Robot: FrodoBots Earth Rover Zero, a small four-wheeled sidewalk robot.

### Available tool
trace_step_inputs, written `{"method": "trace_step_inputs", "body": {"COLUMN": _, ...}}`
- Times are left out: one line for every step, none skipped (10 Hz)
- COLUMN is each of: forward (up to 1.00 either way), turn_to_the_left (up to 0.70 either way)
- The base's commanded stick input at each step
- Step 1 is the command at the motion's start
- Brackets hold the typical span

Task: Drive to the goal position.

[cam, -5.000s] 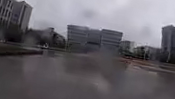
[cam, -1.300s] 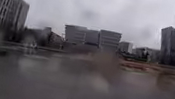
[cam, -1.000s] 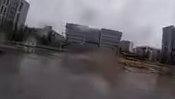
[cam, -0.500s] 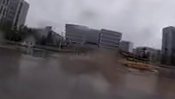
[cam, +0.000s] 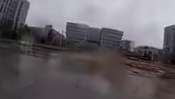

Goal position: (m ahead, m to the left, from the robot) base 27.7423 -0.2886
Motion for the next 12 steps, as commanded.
{"method": "trace_step_inputs", "body": {"forward": 1.00, "turn_to_the_left": 0.00}}
{"method": "trace_step_inputs", "body": {"forward": 1.00, "turn_to_the_left": 0.00}}
{"method": "trace_step_inputs", "body": {"forward": 1.00, "turn_to_the_left": 0.00}}
{"method": "trace_step_inputs", "body": {"forward": 1.00, "turn_to_the_left": 0.00}}
{"method": "trace_step_inputs", "body": {"forward": 1.00, "turn_to_the_left": 0.00}}
{"method": "trace_step_inputs", "body": {"forward": 1.00, "turn_to_the_left": 0.00}}
{"method": "trace_step_inputs", "body": {"forward": 1.00, "turn_to_the_left": 0.00}}
{"method": "trace_step_inputs", "body": {"forward": 1.00, "turn_to_the_left": 0.00}}
{"method": "trace_step_inputs", "body": {"forward": 1.00, "turn_to_the_left": 0.00}}
{"method": "trace_step_inputs", "body": {"forward": 1.00, "turn_to_the_left": 0.00}}
{"method": "trace_step_inputs", "body": {"forward": 1.00, "turn_to_the_left": 0.00}}
{"method": "trace_step_inputs", "body": {"forward": 1.00, "turn_to_the_left": 0.00}}
